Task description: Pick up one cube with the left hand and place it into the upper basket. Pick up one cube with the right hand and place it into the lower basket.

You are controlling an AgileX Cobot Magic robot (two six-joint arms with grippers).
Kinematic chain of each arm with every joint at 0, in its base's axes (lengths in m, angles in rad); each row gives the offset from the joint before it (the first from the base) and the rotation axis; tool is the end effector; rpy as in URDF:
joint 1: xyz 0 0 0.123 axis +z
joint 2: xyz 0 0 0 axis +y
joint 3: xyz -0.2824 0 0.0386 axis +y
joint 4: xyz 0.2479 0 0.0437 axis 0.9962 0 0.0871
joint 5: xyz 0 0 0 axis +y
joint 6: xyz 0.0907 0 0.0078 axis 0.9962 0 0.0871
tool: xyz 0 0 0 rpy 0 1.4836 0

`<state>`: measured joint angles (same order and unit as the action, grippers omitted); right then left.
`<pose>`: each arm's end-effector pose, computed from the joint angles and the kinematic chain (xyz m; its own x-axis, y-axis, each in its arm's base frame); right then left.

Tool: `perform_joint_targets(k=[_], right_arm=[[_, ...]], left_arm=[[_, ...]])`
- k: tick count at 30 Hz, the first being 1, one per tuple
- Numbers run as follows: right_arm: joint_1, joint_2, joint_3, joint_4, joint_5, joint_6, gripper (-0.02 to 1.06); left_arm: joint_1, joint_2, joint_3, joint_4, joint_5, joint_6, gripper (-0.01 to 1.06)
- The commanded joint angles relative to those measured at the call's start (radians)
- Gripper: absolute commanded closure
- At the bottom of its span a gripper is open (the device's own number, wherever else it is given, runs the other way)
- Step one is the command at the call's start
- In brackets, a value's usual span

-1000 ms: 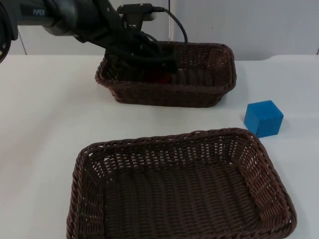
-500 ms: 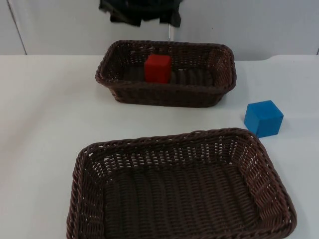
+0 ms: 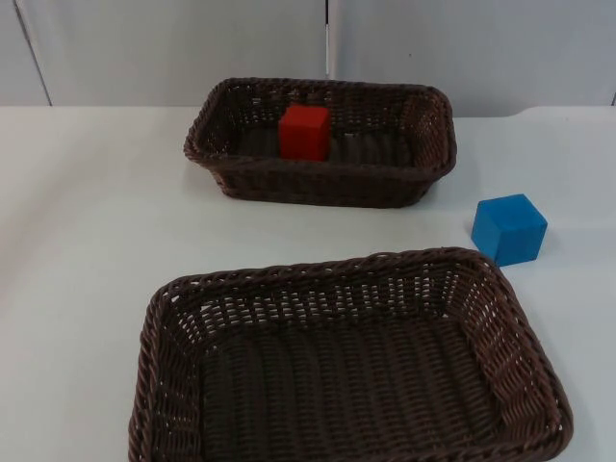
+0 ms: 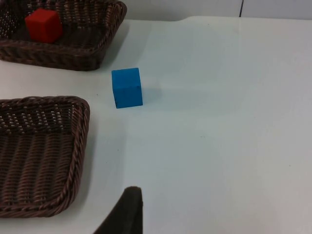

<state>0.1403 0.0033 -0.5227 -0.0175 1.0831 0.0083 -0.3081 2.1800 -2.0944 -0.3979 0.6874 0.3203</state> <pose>-0.0077 -0.0025 0.2817 -0.4541 -0.0640 -0.8886 -0.1262 0.9920 -0.0070 0.4833 -0.1773 0.3016 -0.5709 0.1880 -0.7992 0.4845 0.8630 -0.1431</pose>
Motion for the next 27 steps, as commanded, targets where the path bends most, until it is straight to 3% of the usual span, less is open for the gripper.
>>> perform_joint_targets(k=[1,6,16,24,27], right_arm=[[-0.006,-0.003,0.007,0.000,-0.004,-0.002,-0.01],[-0.006,-0.003,0.007,0.002,-0.004,-0.002,-0.01],[-0.006,-0.003,0.007,0.002,-0.004,-0.002,-0.01],[-0.006,-0.003,0.007,0.002,-0.004,-0.002,-0.01],[-0.006,-0.003,0.007,0.002,-0.004,-0.002,-0.01]], left_arm=[[-0.005,-0.039,-0.006,0.106,0.043,-0.091,0.16],[-0.005,-0.079,-0.006,0.204,0.117,-0.151,0.16],[-0.005,-0.137,-0.001,0.199,0.220,-0.158,0.16],[-0.005,-0.216,0.101,0.201,0.169,-0.158,0.16],[-0.005,-0.278,0.232,0.201,0.099,-0.158,0.16]])
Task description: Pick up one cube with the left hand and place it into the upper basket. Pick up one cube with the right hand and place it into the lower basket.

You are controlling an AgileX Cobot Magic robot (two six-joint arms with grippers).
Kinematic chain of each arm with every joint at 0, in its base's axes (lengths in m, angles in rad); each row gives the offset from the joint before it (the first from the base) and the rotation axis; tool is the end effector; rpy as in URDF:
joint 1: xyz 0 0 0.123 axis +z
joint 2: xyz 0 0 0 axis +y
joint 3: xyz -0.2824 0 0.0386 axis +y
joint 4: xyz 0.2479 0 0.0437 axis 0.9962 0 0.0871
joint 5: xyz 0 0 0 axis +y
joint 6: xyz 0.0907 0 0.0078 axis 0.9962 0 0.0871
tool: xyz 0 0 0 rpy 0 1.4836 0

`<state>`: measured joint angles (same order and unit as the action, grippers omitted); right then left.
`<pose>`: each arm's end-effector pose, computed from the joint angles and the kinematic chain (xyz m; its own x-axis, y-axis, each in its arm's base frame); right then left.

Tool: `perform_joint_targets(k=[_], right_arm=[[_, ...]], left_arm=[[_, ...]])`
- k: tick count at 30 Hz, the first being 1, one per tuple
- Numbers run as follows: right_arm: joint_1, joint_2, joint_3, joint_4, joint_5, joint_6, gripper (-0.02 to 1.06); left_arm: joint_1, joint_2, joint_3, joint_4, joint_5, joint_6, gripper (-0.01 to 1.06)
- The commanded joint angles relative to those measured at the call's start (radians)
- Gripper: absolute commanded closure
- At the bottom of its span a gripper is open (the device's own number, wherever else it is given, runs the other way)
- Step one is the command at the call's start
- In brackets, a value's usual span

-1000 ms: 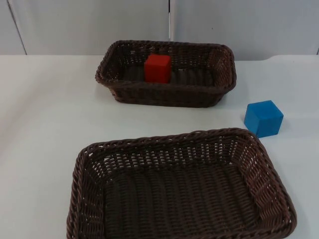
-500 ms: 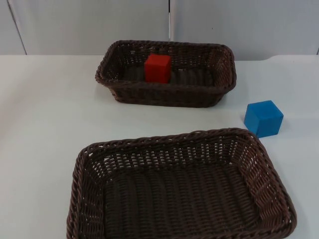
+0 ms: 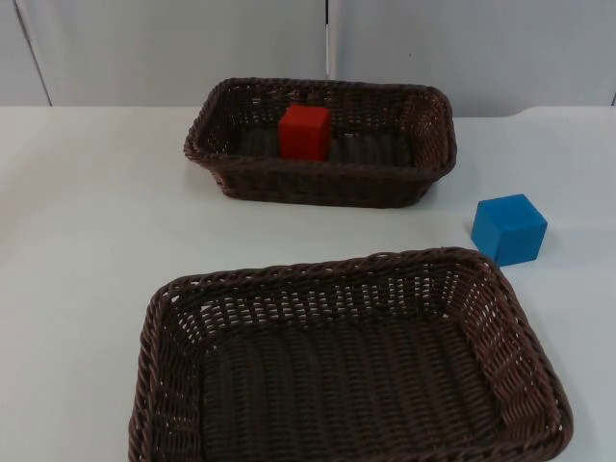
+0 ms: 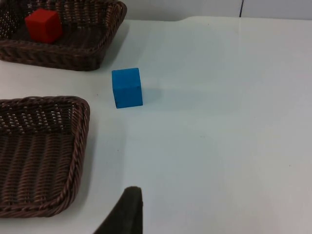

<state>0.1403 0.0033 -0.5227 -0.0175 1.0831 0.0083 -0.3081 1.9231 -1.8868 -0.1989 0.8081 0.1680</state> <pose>-0.0077 -0.0025 0.2817 -0.4541 -0.0640 -0.8886 -0.1262 0.9920 -0.0070 0.4239 -0.1486 0.3481 -0.6355 0.2330 -0.7361 0.4190 0.9049 -0.0753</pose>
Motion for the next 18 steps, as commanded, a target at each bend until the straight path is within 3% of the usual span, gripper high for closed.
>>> perform_joint_targets(k=[1,5,8,9,13,18], right_arm=[[-0.006,-0.003,0.007,0.002,-0.004,-0.002,-0.01],[-0.006,-0.003,0.007,0.002,-0.004,-0.002,-0.01],[-0.006,-0.003,0.007,0.002,-0.004,-0.002,-0.01],[-0.006,-0.003,0.007,0.002,-0.004,-0.002,-0.01],[-0.006,-0.003,0.007,0.002,-0.004,-0.002,-0.01],[-0.006,-0.003,0.007,0.002,-0.004,-0.002,-0.01]], left_arm=[[-0.005,-0.042,0.071,0.002,-0.048,-0.005,0.16],[-0.005,-0.129,0.244,0.002,-0.150,-0.001,0.16],[-0.005,-0.233,0.454,0.002,-0.267,-0.001,0.16],[-0.005,-0.233,0.454,0.002,-0.267,-0.001,0.16],[-0.005,-0.353,0.665,-0.002,-0.355,-0.001,0.16],[-0.005,-0.464,0.818,-0.002,-0.389,-0.001,0.16]])
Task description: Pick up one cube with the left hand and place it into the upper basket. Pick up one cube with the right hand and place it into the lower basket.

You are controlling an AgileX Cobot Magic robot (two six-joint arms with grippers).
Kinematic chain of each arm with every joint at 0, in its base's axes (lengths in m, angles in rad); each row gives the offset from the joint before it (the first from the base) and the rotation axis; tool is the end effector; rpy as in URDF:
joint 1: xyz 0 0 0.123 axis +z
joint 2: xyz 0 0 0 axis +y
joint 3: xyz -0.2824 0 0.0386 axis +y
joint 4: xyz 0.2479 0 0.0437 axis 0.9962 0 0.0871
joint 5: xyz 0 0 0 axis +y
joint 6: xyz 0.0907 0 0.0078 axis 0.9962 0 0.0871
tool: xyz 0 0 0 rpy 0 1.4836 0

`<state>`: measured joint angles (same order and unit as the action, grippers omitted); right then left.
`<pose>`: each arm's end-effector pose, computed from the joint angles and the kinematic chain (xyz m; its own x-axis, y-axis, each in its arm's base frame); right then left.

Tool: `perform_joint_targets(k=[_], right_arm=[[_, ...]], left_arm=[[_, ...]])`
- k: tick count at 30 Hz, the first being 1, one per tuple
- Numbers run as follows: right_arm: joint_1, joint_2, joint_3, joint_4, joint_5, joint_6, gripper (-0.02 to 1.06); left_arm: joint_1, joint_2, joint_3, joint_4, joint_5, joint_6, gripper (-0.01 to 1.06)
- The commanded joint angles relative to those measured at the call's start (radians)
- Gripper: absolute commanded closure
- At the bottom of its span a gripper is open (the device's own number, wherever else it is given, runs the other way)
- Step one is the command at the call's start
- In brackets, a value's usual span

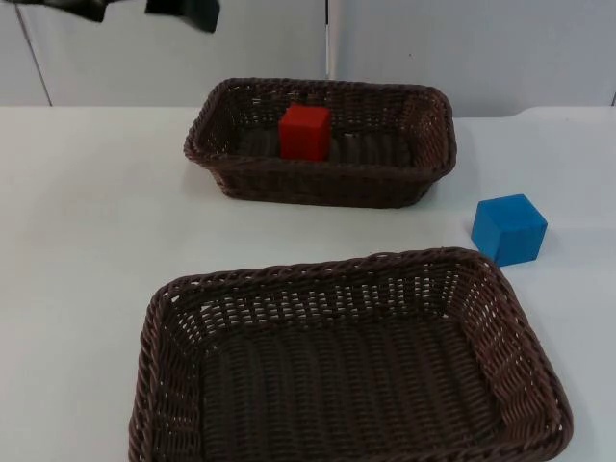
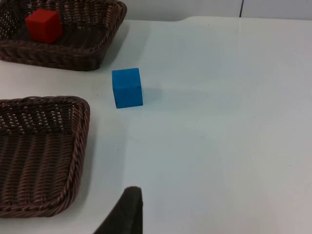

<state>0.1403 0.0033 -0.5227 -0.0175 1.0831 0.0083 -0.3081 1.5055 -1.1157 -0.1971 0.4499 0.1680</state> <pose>-0.0077 -0.0025 0.2817 -0.4541 -0.0640 -0.8886 -0.1262 0.9920 -0.0070 0.3146 -0.1083 0.2920 -0.6495 0.1963 -0.7346 0.3554 0.9325 -0.0650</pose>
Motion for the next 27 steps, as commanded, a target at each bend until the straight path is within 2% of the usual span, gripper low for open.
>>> perform_joint_targets(k=[1,10,14,18,22,27], right_arm=[[-0.006,-0.003,0.007,0.002,-0.004,-0.002,-0.01],[-0.006,-0.003,0.007,0.000,-0.004,-0.002,-0.01],[-0.006,-0.003,0.007,0.000,-0.004,-0.002,-0.01],[-0.006,-0.003,0.007,0.000,-0.004,-0.002,-0.01],[-0.006,-0.003,0.007,0.000,-0.004,-0.002,-0.01],[-0.006,-0.003,0.007,0.000,-0.004,-0.002,-0.01]], left_arm=[[-0.005,-0.046,0.047,-0.004,-0.030,-0.001,0.16],[-0.005,-0.306,0.269,-0.002,-0.043,-0.001,0.16],[-0.005,-0.388,0.313,-0.002,-0.032,-0.001,0.16],[-0.005,-0.505,0.342,0.002,0.029,-0.001,0.16],[-0.005,-0.622,0.342,0.004,0.124,-0.001,0.16],[-0.005,-0.713,0.342,0.004,0.170,-0.001,0.16]])
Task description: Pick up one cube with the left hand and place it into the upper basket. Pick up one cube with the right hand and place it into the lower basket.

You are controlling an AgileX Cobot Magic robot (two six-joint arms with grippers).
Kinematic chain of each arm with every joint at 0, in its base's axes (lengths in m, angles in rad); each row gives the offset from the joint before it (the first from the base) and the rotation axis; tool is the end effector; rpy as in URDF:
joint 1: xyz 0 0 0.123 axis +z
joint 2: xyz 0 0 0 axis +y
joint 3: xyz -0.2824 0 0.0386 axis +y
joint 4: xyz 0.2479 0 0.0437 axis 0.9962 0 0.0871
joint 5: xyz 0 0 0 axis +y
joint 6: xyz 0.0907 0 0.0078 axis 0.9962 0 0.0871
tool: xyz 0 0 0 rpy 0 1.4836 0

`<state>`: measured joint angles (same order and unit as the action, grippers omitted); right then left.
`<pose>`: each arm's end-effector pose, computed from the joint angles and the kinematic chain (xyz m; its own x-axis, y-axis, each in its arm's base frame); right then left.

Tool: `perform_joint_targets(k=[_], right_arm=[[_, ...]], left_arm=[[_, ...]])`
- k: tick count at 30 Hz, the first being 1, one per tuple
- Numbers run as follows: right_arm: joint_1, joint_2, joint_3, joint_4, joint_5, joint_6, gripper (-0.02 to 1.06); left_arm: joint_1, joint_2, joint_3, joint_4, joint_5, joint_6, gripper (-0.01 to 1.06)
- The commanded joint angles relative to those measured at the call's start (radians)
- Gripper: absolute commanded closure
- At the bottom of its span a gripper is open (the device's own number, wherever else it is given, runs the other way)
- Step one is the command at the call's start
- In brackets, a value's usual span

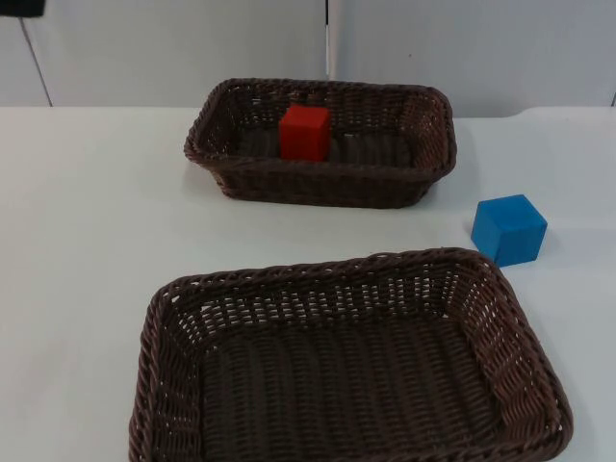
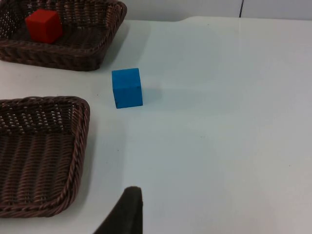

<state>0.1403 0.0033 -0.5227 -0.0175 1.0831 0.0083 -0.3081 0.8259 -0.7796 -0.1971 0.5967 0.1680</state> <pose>-0.0077 -0.0025 0.2817 -0.4541 -0.0640 -0.8886 -0.1262 0.9920 -0.0070 0.1531 -0.0592 0.3418 -0.4937 0.1616 -0.8545 0.3931 0.9179 -0.0535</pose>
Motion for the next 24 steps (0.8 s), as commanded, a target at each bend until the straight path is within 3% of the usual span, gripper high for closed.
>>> perform_joint_targets(k=[1,8,24], right_arm=[[-0.006,-0.003,0.007,0.000,-0.004,-0.002,-0.01],[-0.006,-0.003,0.007,0.000,-0.004,-0.002,-0.01],[-0.006,-0.003,0.007,0.000,-0.004,-0.002,-0.01]], left_arm=[[-0.005,-0.033,0.006,0.004,0.023,-0.001,0.16],[-0.005,-0.089,0.006,0.019,0.069,-0.001,0.16],[-0.005,-0.089,0.006,0.021,0.073,-0.001,0.16]])
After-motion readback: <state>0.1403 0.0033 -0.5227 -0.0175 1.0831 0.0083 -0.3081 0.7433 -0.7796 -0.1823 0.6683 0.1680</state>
